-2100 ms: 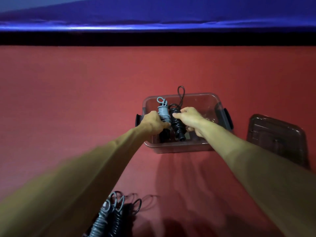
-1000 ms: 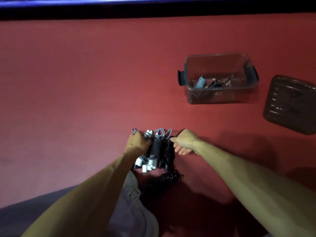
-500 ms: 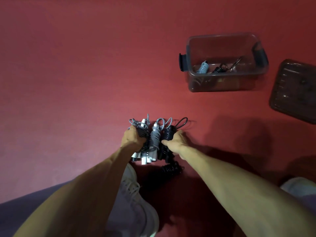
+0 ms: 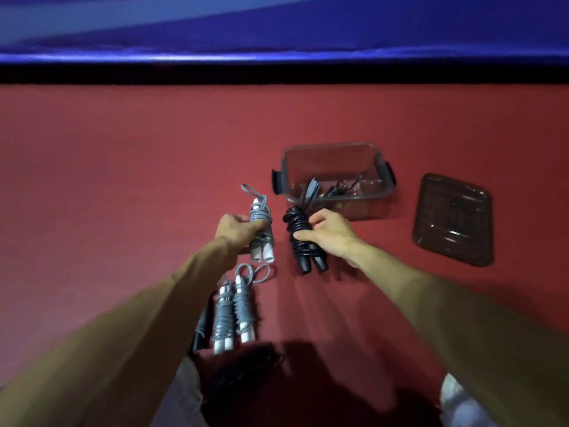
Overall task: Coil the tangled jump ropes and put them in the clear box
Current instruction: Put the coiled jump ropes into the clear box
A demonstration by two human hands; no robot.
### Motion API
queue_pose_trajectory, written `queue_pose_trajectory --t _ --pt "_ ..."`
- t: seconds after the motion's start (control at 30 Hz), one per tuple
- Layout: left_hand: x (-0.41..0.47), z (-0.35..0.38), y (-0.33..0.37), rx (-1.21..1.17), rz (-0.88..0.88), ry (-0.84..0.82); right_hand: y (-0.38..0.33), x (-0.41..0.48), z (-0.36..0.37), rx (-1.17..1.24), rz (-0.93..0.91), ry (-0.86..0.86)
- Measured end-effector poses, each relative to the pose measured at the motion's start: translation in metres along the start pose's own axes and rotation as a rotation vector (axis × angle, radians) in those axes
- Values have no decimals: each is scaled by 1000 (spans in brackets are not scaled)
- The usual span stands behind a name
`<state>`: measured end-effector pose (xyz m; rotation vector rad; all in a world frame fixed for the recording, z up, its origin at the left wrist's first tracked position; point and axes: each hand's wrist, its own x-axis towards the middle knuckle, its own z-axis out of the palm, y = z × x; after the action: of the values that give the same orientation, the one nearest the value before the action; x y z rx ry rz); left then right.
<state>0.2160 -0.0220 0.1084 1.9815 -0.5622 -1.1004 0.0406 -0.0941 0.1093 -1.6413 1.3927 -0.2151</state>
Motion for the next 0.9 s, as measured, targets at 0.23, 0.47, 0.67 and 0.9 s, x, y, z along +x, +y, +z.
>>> queue_pose_trajectory --t 0.23,0.47,0.67,0.9 --pt "57 66 72 -117 152 -70 1 76 -83 168 2 267" --pt "125 121 99 56 188 -112 26 164 -97 241 109 298" --pt "161 141 94 278 174 -158 37 206 -80 206 135 211" --pt "157 124 95 315 143 -194 35 197 -84 231 146 117"
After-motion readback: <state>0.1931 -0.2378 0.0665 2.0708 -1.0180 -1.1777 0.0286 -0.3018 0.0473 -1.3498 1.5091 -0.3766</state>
